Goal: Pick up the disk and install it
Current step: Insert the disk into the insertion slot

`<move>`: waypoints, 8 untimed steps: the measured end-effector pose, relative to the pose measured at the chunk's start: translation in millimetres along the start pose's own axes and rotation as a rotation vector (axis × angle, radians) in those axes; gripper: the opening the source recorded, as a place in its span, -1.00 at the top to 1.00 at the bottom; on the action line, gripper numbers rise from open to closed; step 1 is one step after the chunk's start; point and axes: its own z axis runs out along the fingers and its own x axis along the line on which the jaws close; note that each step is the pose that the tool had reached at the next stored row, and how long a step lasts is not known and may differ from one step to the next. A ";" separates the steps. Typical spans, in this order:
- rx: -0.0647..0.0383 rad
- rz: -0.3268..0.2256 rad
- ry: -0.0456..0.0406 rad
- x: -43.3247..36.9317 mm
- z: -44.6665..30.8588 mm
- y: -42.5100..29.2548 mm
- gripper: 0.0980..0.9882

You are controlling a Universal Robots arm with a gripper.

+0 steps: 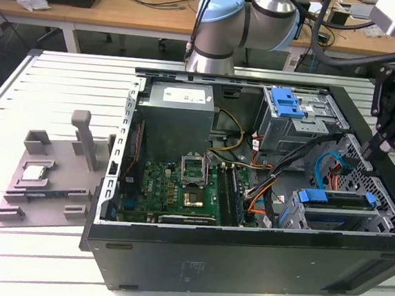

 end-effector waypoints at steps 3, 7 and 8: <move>-0.001 0.000 0.0053 -0.6 8.1 -7.4 0.98; -0.001 0.000 0.0055 -0.6 16.4 -9.2 0.98; -0.001 0.000 0.0056 -0.6 16.3 -9.2 0.98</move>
